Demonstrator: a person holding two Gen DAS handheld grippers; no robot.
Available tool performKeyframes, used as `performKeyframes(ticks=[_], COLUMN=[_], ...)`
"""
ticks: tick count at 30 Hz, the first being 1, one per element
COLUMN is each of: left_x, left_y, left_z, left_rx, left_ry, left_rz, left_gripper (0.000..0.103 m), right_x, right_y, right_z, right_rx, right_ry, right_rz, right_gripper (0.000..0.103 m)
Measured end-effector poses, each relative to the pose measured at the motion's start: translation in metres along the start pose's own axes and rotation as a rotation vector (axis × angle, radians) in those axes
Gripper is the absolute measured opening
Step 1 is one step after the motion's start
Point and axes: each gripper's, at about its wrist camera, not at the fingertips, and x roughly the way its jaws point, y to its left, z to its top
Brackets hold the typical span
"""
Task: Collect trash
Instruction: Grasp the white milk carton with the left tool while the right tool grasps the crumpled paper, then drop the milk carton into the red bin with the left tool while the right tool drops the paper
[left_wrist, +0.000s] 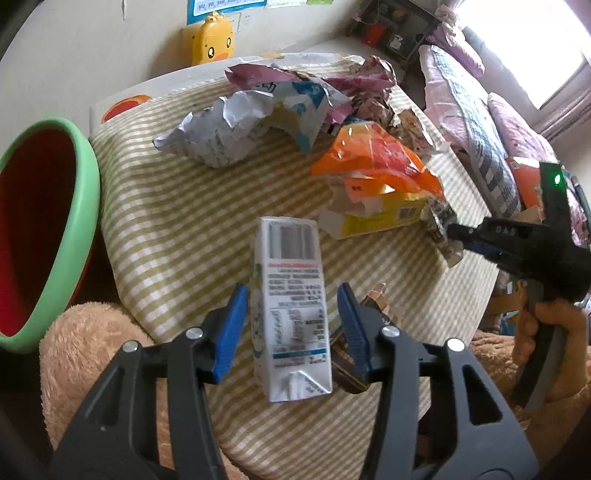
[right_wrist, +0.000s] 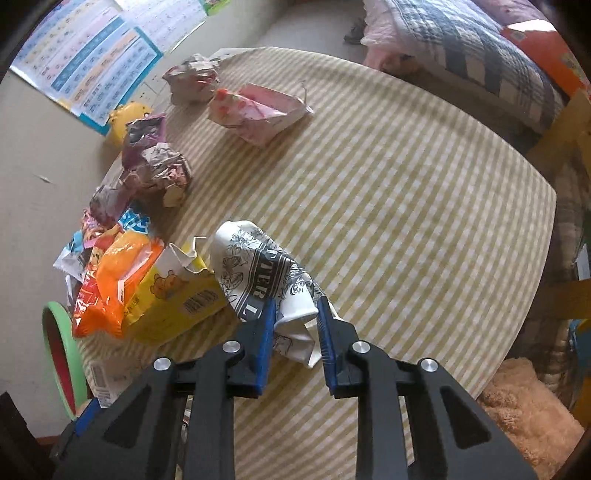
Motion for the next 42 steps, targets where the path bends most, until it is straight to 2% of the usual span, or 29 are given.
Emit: performKeyframes(ticks=[8,11,14,21,28,33,42], left_x=[0.011,0.012,0.01,-0.006,-0.025,-0.04,-0.06], left_y=[-0.004,-0.004,-0.002,-0.004,-0.008,-0.012,-0.013], left_z=[-0.005,-0.006,-0.006,-0.005,-0.001,0.001,0.005], left_rx=[0.017,0.018,0.007,0.012,0.021,0.028,0.024], left_ry=[0.022,0.021,0.016,-0.044,-0.111,-0.161,-0.211], left_rz=[0.022,0.025,0.021,0.038,0.051,0.059,0.048], left_gripper=[0.048,0.04,0.04,0.039,0.039,0.039,0.039], right_x=[-0.007,-0.019,-0.026,-0.025,-0.05,-0.077,-0.121], right_y=[0.009,0.009,0.011,0.018,0.007,0.008,0.027], right_z=[0.004,0.005,0.006,0.006,0.013,0.015,0.008], right_rx=[-0.003,0.008,0.003,-0.039,0.033,0.051,-0.009], right_ry=[-0.024,-0.063,-0.088,-0.079,-0.168,-0.226,-0.341], right_rz=[0.025,0.035,0.04,0.023,0.079,0.169,0.247], right_gripper=[0.021,0.021,0.021,0.021,0.021,0.021,0.021])
